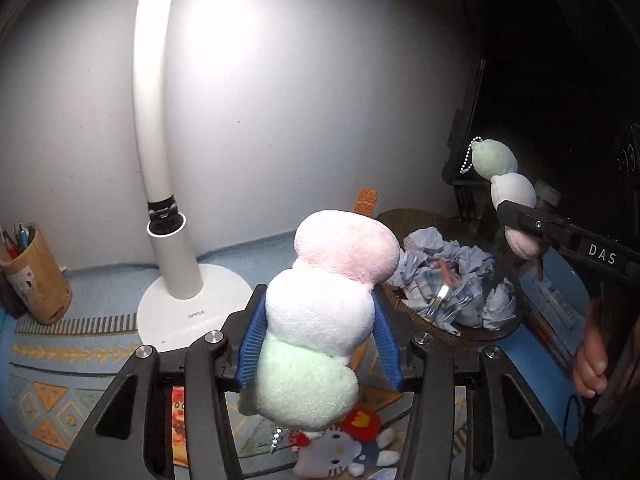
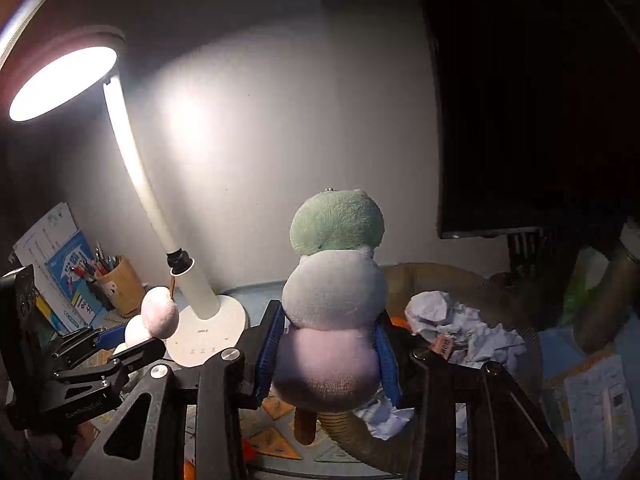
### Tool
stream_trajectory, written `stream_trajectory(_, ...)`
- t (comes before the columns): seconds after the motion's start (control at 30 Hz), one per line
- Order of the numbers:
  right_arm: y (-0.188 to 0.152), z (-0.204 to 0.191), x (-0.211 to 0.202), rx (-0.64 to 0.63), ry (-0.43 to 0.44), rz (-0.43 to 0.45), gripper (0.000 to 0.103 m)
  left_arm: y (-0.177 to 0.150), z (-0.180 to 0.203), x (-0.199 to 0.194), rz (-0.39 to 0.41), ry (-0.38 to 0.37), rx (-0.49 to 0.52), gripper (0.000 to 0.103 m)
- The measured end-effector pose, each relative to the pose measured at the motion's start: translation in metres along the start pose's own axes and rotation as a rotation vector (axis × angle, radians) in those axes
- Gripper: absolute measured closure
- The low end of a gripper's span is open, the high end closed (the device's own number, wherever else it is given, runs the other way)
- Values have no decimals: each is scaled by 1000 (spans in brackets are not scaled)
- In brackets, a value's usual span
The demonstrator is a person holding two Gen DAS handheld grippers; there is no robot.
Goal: Organize objects
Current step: 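Drop the left gripper's dango plush into the bowl while the right drops its plush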
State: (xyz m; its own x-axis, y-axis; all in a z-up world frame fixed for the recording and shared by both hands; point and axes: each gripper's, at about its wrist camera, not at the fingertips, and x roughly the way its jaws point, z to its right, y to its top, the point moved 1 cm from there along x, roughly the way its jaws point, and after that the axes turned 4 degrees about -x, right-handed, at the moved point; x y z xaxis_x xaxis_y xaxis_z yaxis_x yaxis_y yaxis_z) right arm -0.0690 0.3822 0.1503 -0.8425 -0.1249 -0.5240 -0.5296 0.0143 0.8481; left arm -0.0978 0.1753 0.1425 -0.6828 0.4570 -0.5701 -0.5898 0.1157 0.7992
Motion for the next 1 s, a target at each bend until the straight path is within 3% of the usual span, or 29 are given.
stream_trajectory(0.2,-11,72,-3,94,-56,-47,61,23,68,44,-25,-79,39,57)
stream_trajectory(0.5,-38,129,58,237,29,-210,61,22,102,130,-105,-112,-16,57)
stream_trajectory(0.6,-40,131,73,258,66,-223,59,17,104,146,-120,-109,-38,41)
stream_trajectory(0.63,-41,132,77,262,72,-234,59,16,102,149,-128,-114,-57,28)
stream_trajectory(0.73,-45,135,80,275,75,-250,48,13,93,145,-128,-159,-117,18)
stream_trajectory(0.77,-47,136,79,281,78,-248,43,13,91,142,-127,-160,-125,18)
stream_trajectory(1.0,-45,124,53,289,103,-200,43,16,81,104,-89,-166,-108,18)
